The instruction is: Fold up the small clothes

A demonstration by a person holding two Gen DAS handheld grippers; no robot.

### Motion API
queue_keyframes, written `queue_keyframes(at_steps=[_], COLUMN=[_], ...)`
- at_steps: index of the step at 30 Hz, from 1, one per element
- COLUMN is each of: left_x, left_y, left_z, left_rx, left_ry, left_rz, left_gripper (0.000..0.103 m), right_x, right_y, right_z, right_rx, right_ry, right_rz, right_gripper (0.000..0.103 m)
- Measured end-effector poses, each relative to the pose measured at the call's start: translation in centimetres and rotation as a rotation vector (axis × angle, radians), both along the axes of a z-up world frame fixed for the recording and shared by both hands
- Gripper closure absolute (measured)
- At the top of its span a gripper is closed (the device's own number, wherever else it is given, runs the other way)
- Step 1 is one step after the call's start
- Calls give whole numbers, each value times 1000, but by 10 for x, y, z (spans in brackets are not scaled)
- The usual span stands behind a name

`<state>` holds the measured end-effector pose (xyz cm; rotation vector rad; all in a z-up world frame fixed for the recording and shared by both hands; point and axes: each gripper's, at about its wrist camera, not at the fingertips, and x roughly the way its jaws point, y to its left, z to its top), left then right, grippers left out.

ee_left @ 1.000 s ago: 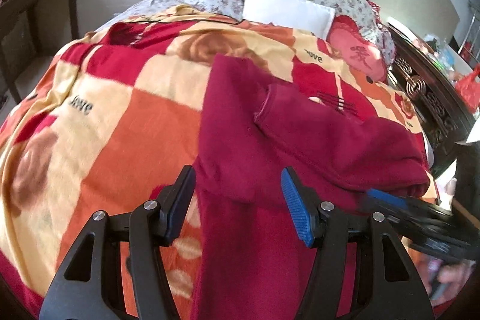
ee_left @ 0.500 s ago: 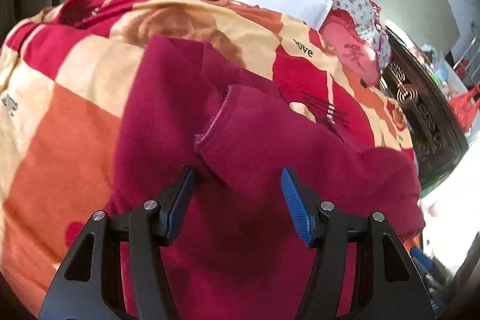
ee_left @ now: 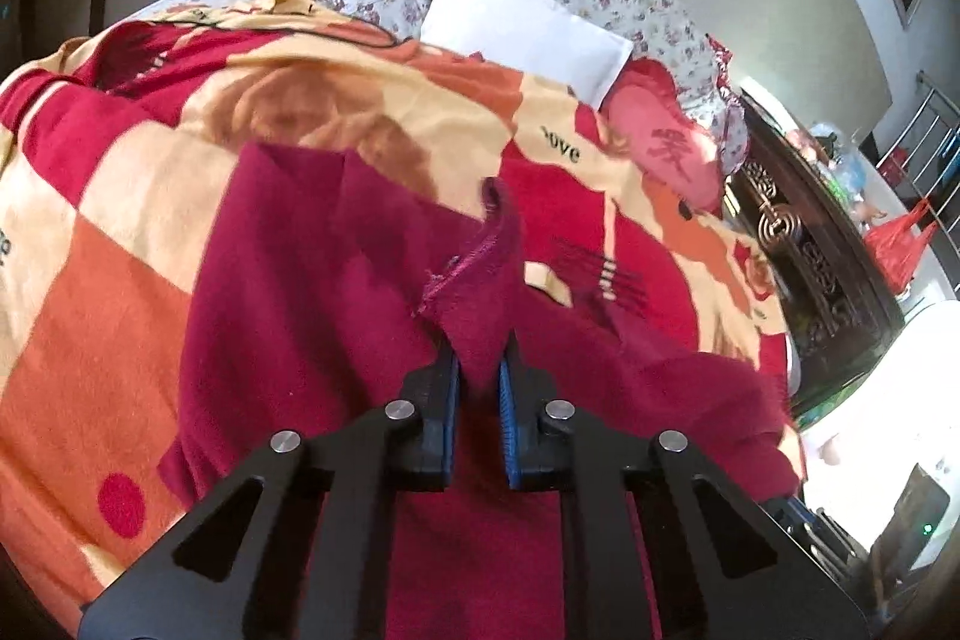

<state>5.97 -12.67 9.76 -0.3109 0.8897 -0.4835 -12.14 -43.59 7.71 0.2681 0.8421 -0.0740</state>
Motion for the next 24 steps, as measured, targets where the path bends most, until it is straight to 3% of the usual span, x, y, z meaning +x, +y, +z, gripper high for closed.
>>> queue_keyframes(at_steps=[4,6,10,13,16,18,24], left_x=[-13,-23,-31,-31,-34,-37,-49], left_y=[25,38,36,35,42,45,41], left_z=[22,20,-19,-43,-36,-25,0], left_rx=[-27,-11,82,100,72,88,150], left_ry=[-59,-72,-7,53,48,29,-74], left_rz=[16,21,13,9,7,16,34], left_gripper=[93,93,93,93,87,77,60], right_x=[-22,-29,-29,-34,-51,-56,-29], right_y=[-14,-9,7,-2,-22,-28,-10], right_z=[32,34,-9,-29,-15,-1,28], right_rx=[62,35,-32,19,86,92,69], right_ry=[-92,-75,103,182,132,95,23], right_rz=[-28,4,60,23,-40,-46,4], right_gripper=[93,94,94,94,93,92,87])
